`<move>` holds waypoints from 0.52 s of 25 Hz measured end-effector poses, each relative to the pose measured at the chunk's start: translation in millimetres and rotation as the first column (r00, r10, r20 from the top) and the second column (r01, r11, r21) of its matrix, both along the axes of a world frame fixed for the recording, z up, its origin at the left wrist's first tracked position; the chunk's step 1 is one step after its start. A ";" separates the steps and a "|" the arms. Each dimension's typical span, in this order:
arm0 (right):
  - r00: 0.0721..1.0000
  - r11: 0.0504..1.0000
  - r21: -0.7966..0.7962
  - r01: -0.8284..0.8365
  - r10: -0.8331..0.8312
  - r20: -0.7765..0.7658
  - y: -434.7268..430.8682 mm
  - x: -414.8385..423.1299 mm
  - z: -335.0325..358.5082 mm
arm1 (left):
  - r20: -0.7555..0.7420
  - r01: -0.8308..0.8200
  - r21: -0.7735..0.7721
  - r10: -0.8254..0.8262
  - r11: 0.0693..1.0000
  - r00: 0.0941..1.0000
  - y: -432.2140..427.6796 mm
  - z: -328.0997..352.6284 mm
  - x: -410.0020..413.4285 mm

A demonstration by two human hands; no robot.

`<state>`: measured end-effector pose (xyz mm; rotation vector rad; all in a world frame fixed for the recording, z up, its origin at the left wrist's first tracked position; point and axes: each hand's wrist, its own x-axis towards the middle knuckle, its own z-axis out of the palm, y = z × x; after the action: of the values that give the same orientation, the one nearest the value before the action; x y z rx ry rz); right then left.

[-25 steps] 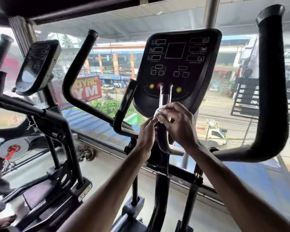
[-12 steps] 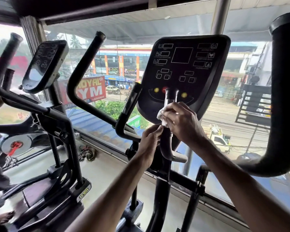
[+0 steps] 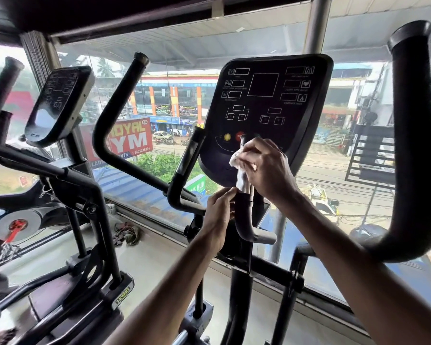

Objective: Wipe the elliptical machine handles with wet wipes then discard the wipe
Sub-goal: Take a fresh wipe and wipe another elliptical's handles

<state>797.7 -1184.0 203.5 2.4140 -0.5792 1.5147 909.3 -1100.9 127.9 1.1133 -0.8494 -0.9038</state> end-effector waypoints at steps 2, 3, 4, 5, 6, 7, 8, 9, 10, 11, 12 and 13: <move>0.997 0.999 0.039 0.023 -0.026 0.068 3.2 -2.6 1.4 | -0.003 0.000 0.010 0.000 1.000 1.000 0.2 -0.2 0.0; 0.998 0.999 0.051 0.003 -0.006 0.061 6.4 -4.6 -2.7 | 0.002 0.007 0.011 -0.007 1.000 1.000 0.2 0.6 0.5; 1.000 0.998 0.051 -0.023 0.022 0.014 11.2 -6.3 -9.6 | 0.012 0.015 0.014 -0.015 1.000 1.000 1.5 2.1 1.4; 0.998 0.998 0.049 -0.042 0.044 -0.039 16.7 -8.2 -16.8 | 0.022 0.023 0.019 -0.023 1.000 0.999 2.5 3.5 2.2; 0.996 0.998 0.046 -0.051 0.054 -0.067 19.8 -10.0 -21.7 | 0.025 0.024 0.022 -0.024 0.999 0.999 3.0 4.7 2.9; 0.996 0.997 0.045 -0.059 0.061 -0.061 19.9 -11.1 -22.1 | 0.030 0.018 0.025 -0.018 1.000 0.999 2.4 5.3 3.0; 0.998 0.997 0.051 -0.058 0.059 -0.035 16.8 -10.7 -18.2 | 0.034 0.009 0.030 -0.010 0.999 0.999 1.9 5.7 2.2; 0.999 0.998 0.051 -0.045 0.045 0.004 11.1 -8.1 -11.3 | 0.037 0.000 0.037 -0.002 0.999 0.999 1.2 6.2 1.6; 0.999 0.999 0.049 -0.016 0.013 0.049 4.2 -2.9 -2.3 | 0.043 -0.006 0.045 0.004 0.999 0.999 1.3 7.7 1.4; 0.995 0.998 0.051 0.020 -0.025 0.093 -0.5 3.8 6.7 | 0.052 -0.009 0.055 0.006 0.998 0.999 1.1 9.3 1.9; 0.990 0.997 0.062 0.050 -0.058 0.131 -1.6 9.7 13.5 | 0.059 -0.004 0.062 0.000 0.998 0.998 1.7 11.1 2.5; 0.985 0.995 0.070 0.066 -0.077 0.153 -0.5 14.4 15.6 | 0.061 0.005 0.064 -0.009 0.998 0.998 2.1 12.8 3.1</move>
<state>812.1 -1184.6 219.2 2.3077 -0.7499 1.6896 912.5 -1098.8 140.8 1.1994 -0.8809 -0.9120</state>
